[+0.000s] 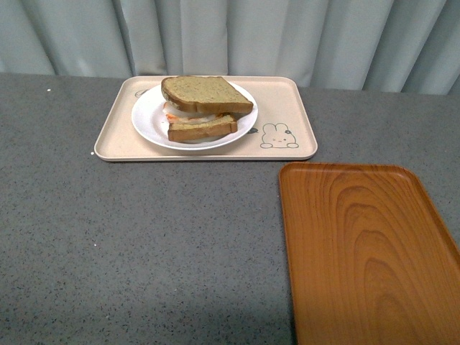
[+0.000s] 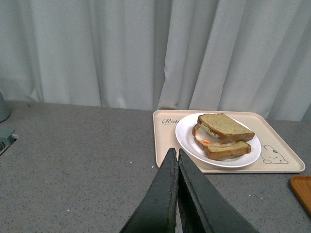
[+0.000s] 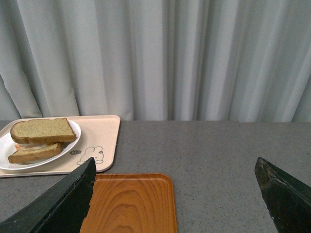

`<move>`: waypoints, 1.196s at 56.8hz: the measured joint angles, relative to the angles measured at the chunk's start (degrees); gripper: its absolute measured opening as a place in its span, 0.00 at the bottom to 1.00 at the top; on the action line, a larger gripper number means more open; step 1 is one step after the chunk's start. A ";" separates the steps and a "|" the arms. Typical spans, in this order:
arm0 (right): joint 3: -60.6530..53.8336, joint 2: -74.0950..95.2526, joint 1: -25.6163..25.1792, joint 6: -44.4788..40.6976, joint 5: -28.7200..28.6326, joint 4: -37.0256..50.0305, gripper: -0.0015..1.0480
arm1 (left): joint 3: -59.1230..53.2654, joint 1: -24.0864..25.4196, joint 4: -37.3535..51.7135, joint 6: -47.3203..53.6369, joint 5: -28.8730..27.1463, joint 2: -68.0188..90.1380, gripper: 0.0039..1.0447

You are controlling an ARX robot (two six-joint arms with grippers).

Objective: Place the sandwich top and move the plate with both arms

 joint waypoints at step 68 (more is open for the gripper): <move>0.00 0.00 0.00 0.00 0.00 0.00 0.91 | 0.00 -0.02 -20.74 0.02 -0.02 -20.39 0.46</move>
